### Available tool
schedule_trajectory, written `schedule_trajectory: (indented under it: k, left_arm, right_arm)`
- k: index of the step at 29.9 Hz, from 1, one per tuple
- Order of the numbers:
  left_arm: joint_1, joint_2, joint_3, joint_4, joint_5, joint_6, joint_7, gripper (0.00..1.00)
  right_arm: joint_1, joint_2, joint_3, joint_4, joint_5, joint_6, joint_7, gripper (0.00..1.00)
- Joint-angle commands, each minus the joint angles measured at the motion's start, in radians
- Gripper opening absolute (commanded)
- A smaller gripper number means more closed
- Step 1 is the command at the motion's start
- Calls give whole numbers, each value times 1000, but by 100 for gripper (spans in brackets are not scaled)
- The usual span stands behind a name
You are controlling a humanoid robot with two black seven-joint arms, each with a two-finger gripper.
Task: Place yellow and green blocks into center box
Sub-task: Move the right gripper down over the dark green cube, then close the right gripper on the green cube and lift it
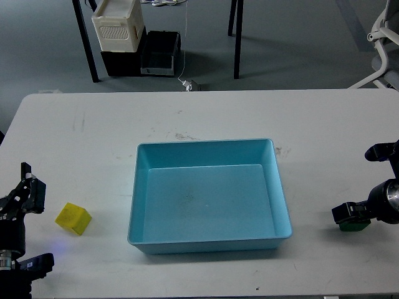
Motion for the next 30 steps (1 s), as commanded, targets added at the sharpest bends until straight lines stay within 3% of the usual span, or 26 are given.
schedule_trajectory:
  k: [1, 4, 8, 11, 14, 15, 16, 21, 27, 30]
  left_arm:
    - [0, 0, 0, 3, 0, 0, 0, 100]
    - [0, 0, 0, 6, 0, 0, 0, 100]
    - [0, 0, 0, 8, 0, 0, 0, 100]
    - [0, 0, 2, 9, 0, 0, 2, 100]
    - [0, 0, 3, 9, 0, 0, 0, 100]
    - [0, -1, 3, 9, 0, 0, 0, 100]
    - [0, 0, 3, 9, 0, 0, 0, 100]
    - [0, -1, 3, 9, 0, 0, 0, 100]
    - [0, -1, 3, 9, 0, 0, 0, 100]
    - [0, -1, 3, 9, 0, 0, 0, 100]
  right_arm:
    - [-11, 17, 3, -6, 1, 0, 0, 100]
    - [-12, 22, 6, -6, 1, 0, 0, 95]
    - [-14, 23, 5, -6, -5, 0, 0, 61]
    - [-12, 23, 5, -3, -26, 0, 0, 24]
    - [-8, 23, 6, 5, -28, 0, 0, 17]
    - [-6, 20, 11, 8, -27, 0, -1, 4]
    - [-3, 17, 25, 12, -24, 0, -4, 0]
    - [23, 5, 127, 57, -16, 0, -9, 0]
    - [268, 20, 131, 117, 97, 0, -8, 0]
    - [369, 119, 118, 114, 186, 0, -6, 0]
